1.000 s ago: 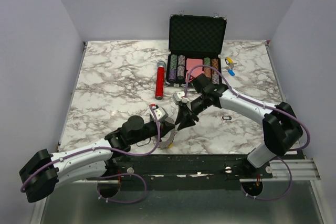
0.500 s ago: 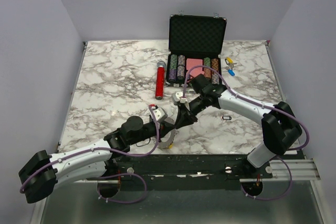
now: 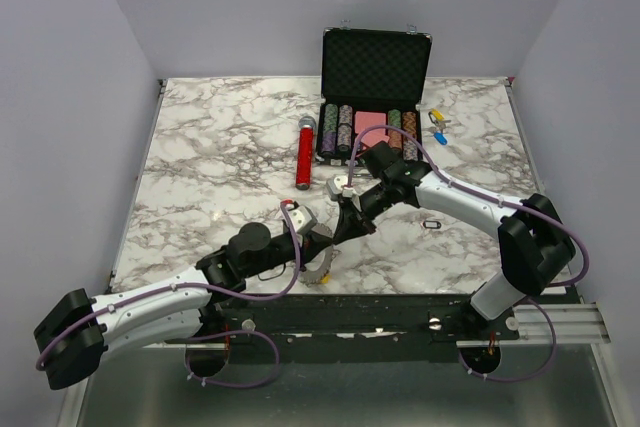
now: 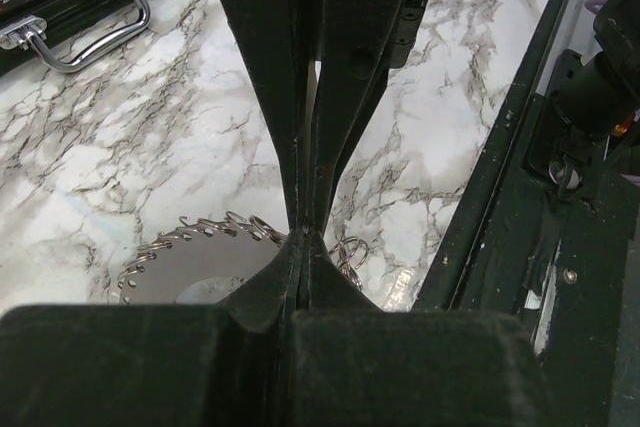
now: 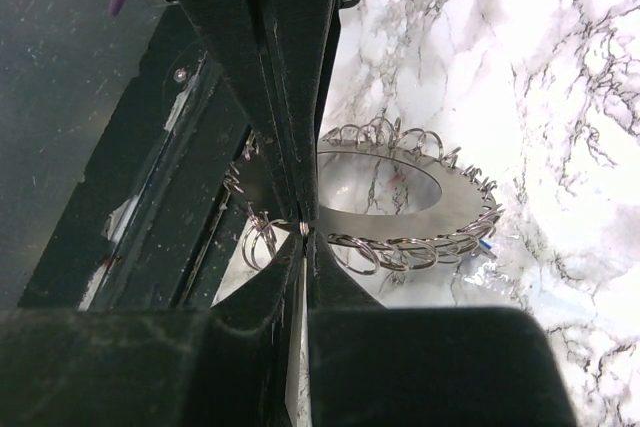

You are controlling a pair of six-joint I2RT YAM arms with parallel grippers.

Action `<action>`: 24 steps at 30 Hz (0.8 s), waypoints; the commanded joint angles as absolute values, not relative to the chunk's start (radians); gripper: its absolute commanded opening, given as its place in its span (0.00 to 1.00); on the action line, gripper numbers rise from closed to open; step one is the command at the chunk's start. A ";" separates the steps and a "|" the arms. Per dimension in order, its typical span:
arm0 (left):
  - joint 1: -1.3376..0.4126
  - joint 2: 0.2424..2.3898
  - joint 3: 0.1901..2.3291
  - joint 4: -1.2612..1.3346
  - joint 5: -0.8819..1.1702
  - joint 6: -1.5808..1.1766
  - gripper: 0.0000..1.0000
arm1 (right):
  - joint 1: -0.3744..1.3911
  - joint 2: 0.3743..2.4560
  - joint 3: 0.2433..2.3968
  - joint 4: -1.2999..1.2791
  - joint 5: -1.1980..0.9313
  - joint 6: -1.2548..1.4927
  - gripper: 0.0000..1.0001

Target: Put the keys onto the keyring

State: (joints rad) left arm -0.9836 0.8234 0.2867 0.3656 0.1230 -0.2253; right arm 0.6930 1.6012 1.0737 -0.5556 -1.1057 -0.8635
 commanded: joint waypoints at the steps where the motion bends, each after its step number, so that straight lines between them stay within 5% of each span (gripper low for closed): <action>1: -0.986 0.807 0.276 0.407 0.103 -0.227 0.00 | 0.703 1.595 1.063 -0.561 -1.107 -0.871 0.07; 7: -0.986 0.772 0.270 0.385 0.048 -0.245 0.01 | 0.703 1.580 1.084 -0.632 -1.103 -0.920 0.01; 17: -0.986 0.387 0.175 0.261 -0.071 -0.265 0.88 | 0.703 1.502 1.179 -0.943 -0.942 -1.166 0.01; 24: -0.994 0.429 0.138 0.423 0.106 -0.184 0.84 | 0.715 1.509 1.310 -1.126 -0.792 -1.204 0.01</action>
